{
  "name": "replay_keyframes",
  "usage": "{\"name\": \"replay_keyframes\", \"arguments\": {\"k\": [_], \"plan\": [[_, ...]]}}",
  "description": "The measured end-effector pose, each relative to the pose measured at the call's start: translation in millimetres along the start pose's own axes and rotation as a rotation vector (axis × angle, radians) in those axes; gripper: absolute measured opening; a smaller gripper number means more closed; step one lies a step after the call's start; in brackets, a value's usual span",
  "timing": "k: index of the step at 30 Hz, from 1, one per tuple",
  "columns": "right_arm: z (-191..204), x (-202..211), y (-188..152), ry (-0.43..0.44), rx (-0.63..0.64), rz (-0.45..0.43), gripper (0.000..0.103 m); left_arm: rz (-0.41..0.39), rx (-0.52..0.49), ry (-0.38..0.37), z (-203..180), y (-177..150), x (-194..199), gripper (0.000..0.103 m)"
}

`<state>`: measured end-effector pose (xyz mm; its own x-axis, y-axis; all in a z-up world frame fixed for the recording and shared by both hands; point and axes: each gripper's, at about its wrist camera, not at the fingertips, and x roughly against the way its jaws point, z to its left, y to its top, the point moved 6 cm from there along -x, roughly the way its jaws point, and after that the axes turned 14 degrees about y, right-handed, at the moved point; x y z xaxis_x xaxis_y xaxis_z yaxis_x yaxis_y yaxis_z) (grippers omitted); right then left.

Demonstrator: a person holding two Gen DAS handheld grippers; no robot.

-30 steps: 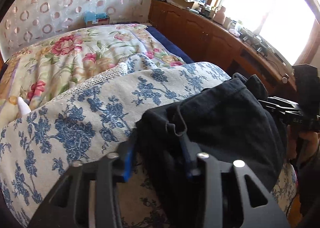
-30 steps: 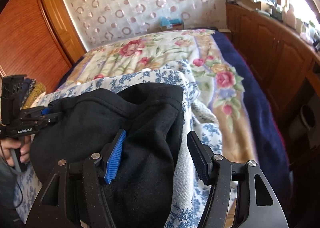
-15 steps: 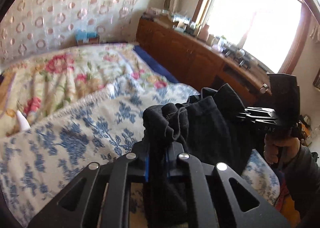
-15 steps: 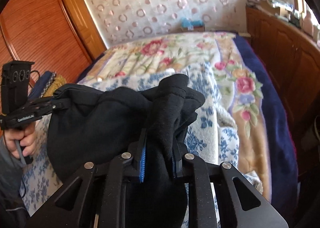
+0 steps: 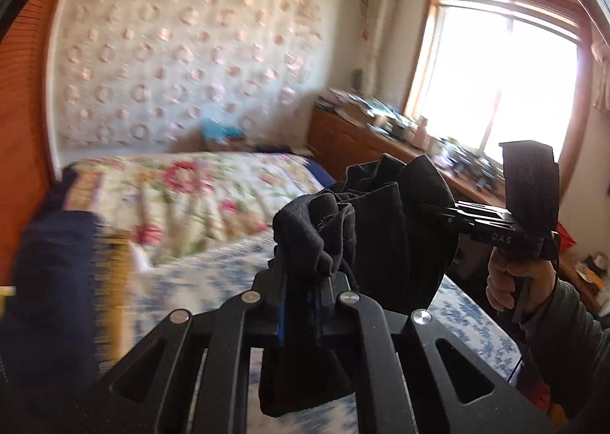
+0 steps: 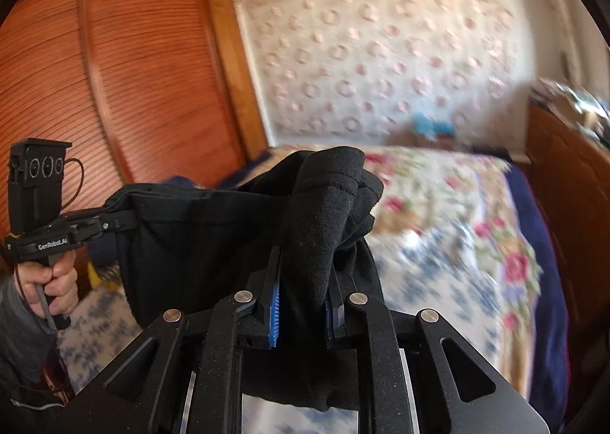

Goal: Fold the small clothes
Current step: 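Carry the shirt with both tools toward the clothes stack by the wardrobe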

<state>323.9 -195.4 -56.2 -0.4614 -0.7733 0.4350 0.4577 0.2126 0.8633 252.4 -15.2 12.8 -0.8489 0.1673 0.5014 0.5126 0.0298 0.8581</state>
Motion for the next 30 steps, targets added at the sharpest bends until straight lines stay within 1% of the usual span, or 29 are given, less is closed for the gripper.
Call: {"name": "replay_keyframes", "arguments": {"k": [3,7,10,13,16,17,19,21,23,27,30], "plan": [[35.6,-42.1,25.0,0.07,0.056,0.001,0.014,-0.039,0.037,0.077,44.0,0.3,31.0,0.006],[82.3,-98.2,56.0,0.145,0.138,0.012,0.014,-0.072,0.105,0.174,102.3,-7.0,61.7,0.006],[112.4,-138.9,73.6,0.19,0.189,0.033,0.014,-0.078,0.147,0.245,141.2,-22.7,74.4,0.006],[135.6,-181.6,80.8,0.235,0.225,0.063,0.014,-0.056,0.204,0.298,175.0,-45.6,75.6,0.006],[154.0,-225.5,83.5,0.26,0.256,0.095,0.014,-0.028,0.242,0.341,197.5,-70.8,74.0,0.006],[162.0,-241.7,85.8,0.259,0.276,0.101,0.014,-0.03,0.252,0.349,202.2,-77.0,74.2,0.006],[172.3,-260.5,92.0,0.267,0.302,0.108,0.014,-0.031,0.268,0.354,205.3,-83.7,76.0,0.006],[184.5,-269.6,99.3,0.278,0.315,0.108,0.014,-0.037,0.294,0.339,207.8,-87.3,78.9,0.006],[199.0,-268.8,109.2,0.281,0.356,0.097,0.013,-0.053,0.305,0.317,208.2,-78.2,83.1,0.006],[214.4,-252.5,139.4,0.293,0.399,0.045,0.013,-0.148,0.282,0.302,204.1,-42.6,107.5,0.006],[228.7,-246.8,169.2,0.284,0.437,-0.005,0.013,-0.211,0.26,0.324,206.5,-24.5,125.2,0.006]]}}
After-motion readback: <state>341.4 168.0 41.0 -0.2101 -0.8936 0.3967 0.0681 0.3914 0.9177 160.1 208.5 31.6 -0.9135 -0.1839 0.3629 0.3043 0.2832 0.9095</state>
